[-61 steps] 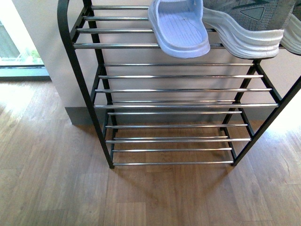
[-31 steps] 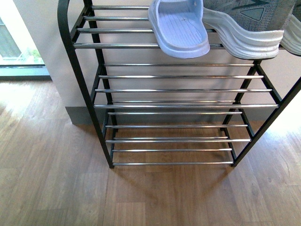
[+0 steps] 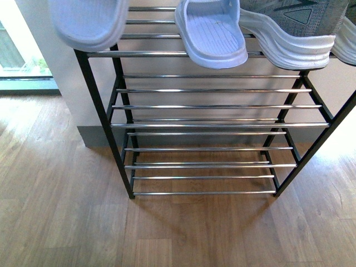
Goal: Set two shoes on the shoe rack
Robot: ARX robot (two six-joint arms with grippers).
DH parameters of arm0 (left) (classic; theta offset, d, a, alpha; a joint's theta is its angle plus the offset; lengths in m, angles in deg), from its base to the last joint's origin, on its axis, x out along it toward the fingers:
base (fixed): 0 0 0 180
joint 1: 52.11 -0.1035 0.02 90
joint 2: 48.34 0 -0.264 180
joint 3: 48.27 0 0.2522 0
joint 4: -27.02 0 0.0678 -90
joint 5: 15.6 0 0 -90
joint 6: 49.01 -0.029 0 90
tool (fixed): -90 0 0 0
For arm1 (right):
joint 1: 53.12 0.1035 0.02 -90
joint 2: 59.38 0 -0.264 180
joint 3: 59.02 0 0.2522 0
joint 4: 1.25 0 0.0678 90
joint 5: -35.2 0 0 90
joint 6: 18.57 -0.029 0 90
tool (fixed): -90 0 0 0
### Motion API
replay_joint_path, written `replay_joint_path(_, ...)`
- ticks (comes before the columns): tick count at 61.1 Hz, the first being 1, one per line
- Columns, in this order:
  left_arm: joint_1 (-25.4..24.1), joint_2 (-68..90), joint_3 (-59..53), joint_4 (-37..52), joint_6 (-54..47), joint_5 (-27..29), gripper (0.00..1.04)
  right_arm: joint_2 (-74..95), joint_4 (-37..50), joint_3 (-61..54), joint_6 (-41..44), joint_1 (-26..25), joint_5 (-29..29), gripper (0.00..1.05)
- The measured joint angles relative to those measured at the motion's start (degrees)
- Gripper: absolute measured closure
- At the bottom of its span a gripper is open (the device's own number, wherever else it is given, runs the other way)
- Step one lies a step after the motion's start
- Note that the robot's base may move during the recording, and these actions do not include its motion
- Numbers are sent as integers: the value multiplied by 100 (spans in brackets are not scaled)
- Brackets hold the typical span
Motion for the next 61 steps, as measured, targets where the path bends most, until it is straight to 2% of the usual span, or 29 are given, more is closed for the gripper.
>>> replay_joint_path(9, 37, 656, 382, -59, 466, -374, 103, 0, 0, 0, 2, 0, 0, 9)
replay_joint_path(18, 42, 1156, 619, -232, 645, -201, 103, 0, 0, 0, 2, 0, 0, 9)
replay_joint_path(47, 61, 1845, 1576, -614, 841, -275, 103, 0, 0, 0, 2, 0, 0, 9)
replay_joint_path(61, 90, 2050, 1963, -922, 846, -122, 103, 0, 0, 0, 0, 0, 0, 9)
